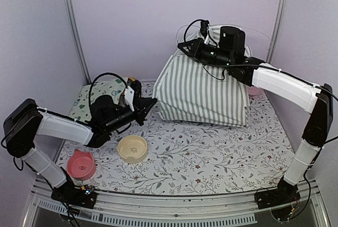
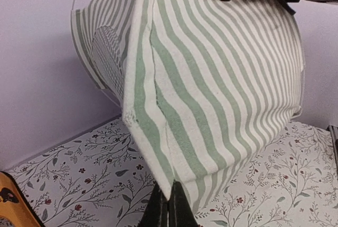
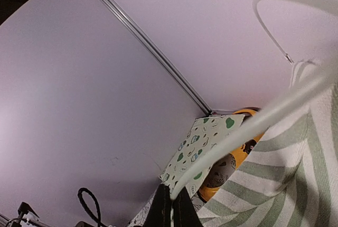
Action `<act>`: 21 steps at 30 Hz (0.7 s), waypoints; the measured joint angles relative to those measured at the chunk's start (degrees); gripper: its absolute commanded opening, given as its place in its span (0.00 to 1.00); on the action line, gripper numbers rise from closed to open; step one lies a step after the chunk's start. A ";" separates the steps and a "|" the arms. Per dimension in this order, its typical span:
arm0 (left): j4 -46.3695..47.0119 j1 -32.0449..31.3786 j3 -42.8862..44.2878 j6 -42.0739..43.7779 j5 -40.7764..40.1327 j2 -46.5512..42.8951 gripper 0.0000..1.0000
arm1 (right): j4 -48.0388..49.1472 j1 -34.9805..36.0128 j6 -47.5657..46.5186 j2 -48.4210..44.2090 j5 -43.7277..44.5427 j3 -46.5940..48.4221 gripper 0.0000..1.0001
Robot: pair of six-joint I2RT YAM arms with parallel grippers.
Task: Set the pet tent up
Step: Adjust the tent at the center of the board.
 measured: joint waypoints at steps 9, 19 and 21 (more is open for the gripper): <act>-3.65 -0.31 -0.39 0.46 -4.44 -1.31 0.00 | -2.36 -2.10 -2.89 -0.07 -0.76 -0.72 0.00; -8.83 -0.33 0.83 1.70 -8.48 -1.31 0.00 | -3.52 -4.57 -4.46 -2.75 -9.29 -4.63 0.00; -9.35 -0.33 0.85 1.99 -8.50 -1.31 0.00 | -4.11 -4.79 -4.76 -2.75 -11.13 -4.59 0.00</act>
